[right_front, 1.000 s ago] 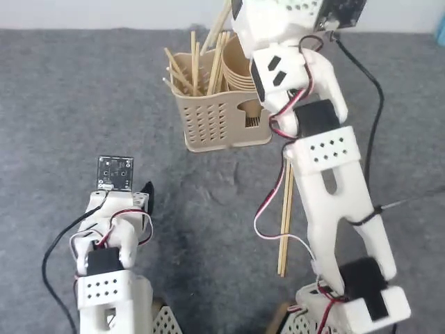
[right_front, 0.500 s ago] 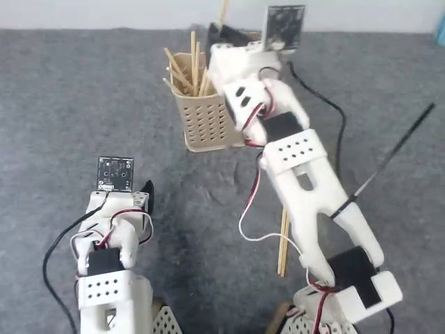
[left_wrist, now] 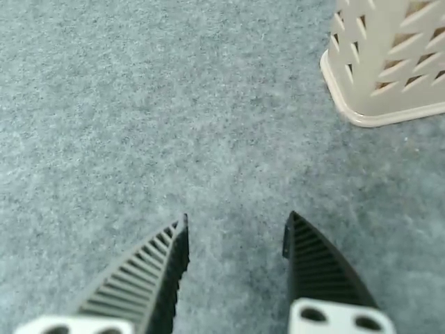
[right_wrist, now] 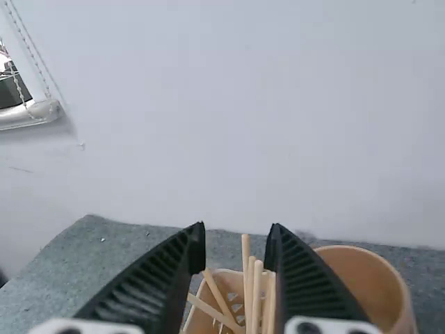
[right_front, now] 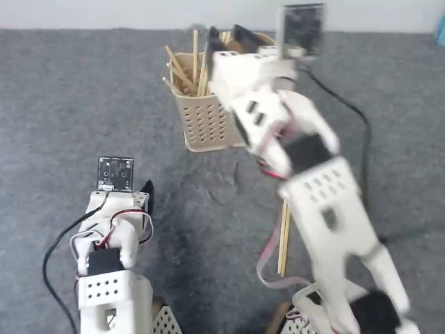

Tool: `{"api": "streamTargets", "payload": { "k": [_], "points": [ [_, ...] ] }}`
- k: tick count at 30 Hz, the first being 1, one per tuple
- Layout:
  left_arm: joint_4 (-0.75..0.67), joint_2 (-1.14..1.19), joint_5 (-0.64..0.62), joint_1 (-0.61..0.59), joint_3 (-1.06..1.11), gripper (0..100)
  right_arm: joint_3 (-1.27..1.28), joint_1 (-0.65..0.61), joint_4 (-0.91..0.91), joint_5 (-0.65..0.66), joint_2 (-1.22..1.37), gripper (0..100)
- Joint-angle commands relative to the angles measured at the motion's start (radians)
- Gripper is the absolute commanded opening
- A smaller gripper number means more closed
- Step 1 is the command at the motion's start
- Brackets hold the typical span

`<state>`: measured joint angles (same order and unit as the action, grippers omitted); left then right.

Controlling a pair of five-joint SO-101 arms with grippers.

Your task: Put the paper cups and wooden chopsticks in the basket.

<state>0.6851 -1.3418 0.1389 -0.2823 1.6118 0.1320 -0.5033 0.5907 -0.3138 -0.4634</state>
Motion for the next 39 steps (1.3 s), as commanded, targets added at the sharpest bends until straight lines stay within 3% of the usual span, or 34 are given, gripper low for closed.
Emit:
{"api": "streamTargets", "payload": {
  "k": [1,10,17,20,27,39],
  "points": [
    [-0.026,-0.018,0.012,0.008,-0.007,21,-0.057,0.053,0.225,-0.008,-0.174,14.1],
    [-0.026,-0.018,0.012,0.008,-0.004,21,-0.055,0.139,0.803,-0.008,-0.197,14.0],
    [-0.025,-0.018,0.012,0.008,-0.004,21,-0.041,0.205,1.046,-0.008,0.004,14.0],
    [-0.018,-0.018,0.012,0.008,-0.004,21,0.015,0.236,1.03,-0.008,0.142,14.0],
    [-0.005,-0.018,0.012,0.008,-0.005,21,0.153,0.295,0.8,-0.006,0.461,13.9],
    [-0.008,-0.018,0.012,0.008,-0.005,21,0.153,0.302,0.484,-0.006,0.814,13.9]
  ]
}}
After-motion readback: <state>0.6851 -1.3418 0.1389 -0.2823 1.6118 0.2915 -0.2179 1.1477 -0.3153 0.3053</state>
